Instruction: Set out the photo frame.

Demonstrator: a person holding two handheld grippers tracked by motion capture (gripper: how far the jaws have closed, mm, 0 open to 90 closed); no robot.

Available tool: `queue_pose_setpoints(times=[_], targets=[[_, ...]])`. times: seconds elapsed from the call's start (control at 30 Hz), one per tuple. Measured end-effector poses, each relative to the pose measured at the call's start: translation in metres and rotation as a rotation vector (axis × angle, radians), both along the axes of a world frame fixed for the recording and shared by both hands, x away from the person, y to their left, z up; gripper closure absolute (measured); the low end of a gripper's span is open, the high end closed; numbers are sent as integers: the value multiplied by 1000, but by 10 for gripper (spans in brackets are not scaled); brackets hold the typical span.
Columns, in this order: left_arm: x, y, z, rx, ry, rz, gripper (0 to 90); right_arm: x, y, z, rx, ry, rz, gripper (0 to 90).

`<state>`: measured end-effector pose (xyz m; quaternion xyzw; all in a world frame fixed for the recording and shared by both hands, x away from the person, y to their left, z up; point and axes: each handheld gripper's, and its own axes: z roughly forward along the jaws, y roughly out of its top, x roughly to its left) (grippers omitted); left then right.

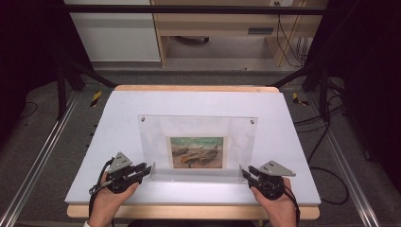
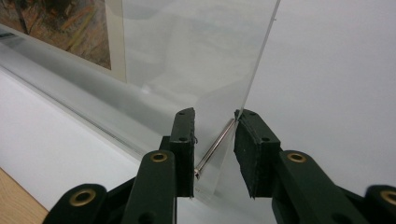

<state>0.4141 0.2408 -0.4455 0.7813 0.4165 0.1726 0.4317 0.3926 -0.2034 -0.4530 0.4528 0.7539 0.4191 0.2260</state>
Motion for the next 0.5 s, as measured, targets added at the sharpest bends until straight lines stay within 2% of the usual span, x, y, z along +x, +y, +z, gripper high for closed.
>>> queue_pose_setpoints(times=[0.5], targets=[[-2,0,0,6,-1,-5,715,0,-1,0,0,4,2,689]])
